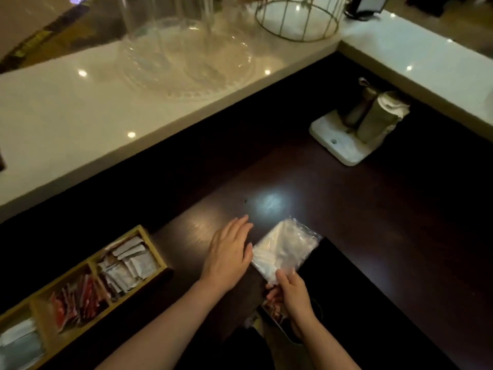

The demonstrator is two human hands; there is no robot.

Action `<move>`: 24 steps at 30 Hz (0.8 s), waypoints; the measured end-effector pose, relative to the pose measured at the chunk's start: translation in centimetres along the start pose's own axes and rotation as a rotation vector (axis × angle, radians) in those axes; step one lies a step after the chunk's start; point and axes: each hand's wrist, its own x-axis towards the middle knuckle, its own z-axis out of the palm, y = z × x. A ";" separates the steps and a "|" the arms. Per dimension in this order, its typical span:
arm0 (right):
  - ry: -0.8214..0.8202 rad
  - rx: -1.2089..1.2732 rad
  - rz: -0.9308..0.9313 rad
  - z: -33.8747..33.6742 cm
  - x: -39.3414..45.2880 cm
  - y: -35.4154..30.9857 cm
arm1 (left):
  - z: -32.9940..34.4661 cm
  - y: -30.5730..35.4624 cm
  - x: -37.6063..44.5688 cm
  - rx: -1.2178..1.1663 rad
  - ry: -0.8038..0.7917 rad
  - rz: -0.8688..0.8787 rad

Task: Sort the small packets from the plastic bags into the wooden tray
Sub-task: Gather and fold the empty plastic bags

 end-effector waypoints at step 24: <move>0.284 0.422 0.729 -7.2 13.2 22.9 | 6.6 -2.1 1.1 0.340 -0.065 0.100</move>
